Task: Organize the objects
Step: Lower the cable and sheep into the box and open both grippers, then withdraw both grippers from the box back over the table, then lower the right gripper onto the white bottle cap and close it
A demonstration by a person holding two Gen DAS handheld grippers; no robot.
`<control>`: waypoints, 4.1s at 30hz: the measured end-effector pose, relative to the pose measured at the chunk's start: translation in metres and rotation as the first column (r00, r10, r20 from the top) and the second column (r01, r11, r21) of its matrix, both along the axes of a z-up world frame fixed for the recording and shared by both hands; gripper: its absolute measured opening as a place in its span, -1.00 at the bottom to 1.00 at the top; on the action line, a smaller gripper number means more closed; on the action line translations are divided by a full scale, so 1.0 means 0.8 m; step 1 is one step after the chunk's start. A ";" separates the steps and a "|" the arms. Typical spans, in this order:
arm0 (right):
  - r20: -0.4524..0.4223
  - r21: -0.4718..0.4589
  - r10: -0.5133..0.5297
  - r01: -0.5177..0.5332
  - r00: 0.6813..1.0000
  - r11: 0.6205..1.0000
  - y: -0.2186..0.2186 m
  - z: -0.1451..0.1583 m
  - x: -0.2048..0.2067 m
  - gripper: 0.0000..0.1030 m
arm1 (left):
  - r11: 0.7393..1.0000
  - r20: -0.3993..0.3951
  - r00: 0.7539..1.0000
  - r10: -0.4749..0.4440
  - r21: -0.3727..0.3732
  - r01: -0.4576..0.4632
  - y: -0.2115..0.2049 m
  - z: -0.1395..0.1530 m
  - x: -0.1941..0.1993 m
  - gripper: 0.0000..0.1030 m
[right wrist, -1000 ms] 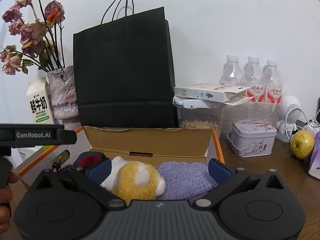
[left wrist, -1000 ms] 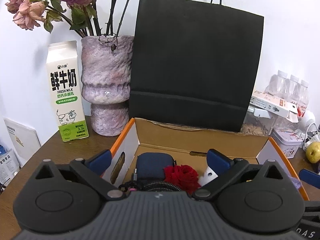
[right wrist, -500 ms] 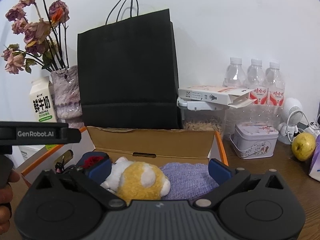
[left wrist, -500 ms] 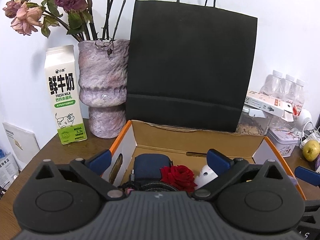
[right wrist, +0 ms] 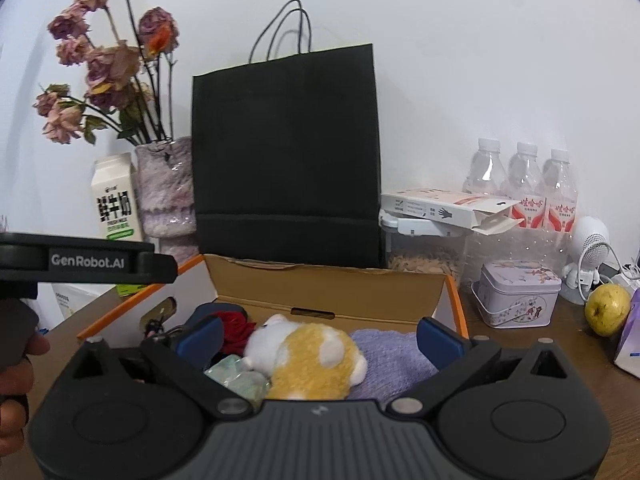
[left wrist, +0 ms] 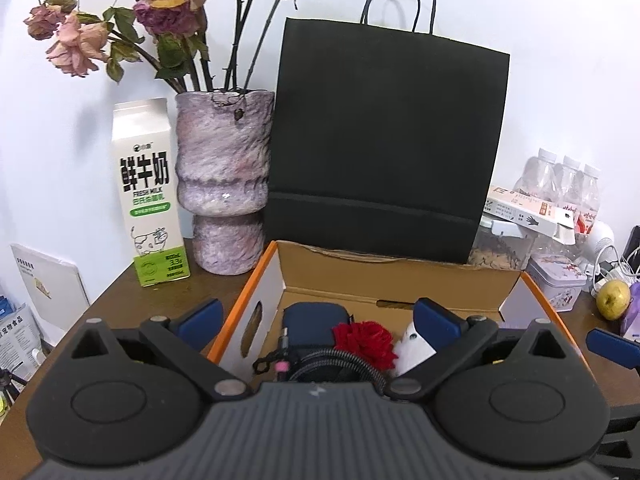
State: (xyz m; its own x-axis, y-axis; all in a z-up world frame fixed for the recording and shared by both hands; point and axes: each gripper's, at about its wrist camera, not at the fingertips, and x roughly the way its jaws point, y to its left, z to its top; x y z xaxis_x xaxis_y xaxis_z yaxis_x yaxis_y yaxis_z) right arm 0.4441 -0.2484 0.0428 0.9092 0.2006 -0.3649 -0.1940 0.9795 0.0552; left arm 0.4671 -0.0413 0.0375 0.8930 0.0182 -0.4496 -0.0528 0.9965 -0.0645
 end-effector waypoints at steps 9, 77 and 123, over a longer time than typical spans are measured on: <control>-0.005 0.003 0.015 -0.015 1.000 1.000 0.001 -0.001 -0.037 1.00 | 1.000 -0.023 1.000 0.014 0.003 -0.014 0.014 -0.005 -0.043 1.00; -0.172 -0.046 0.130 -0.139 0.977 0.989 0.020 -0.046 -0.267 1.00 | 0.999 -0.178 0.984 -0.024 0.021 0.028 0.034 -0.045 -0.290 1.00; -0.136 -0.044 0.119 -0.126 0.984 0.991 0.038 -0.073 -0.194 -0.25 | 1.000 -0.259 0.966 0.019 0.010 -0.017 0.052 -0.074 -0.257 1.00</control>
State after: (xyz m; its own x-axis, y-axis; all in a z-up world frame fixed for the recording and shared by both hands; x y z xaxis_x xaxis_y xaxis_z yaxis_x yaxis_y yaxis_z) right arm 0.2893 -0.2178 -0.0159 0.8216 0.2853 -0.4936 -0.3075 0.9508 0.0378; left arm 0.2611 0.0006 -0.0215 0.7458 0.0377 -0.6651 -0.0844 0.9957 -0.0382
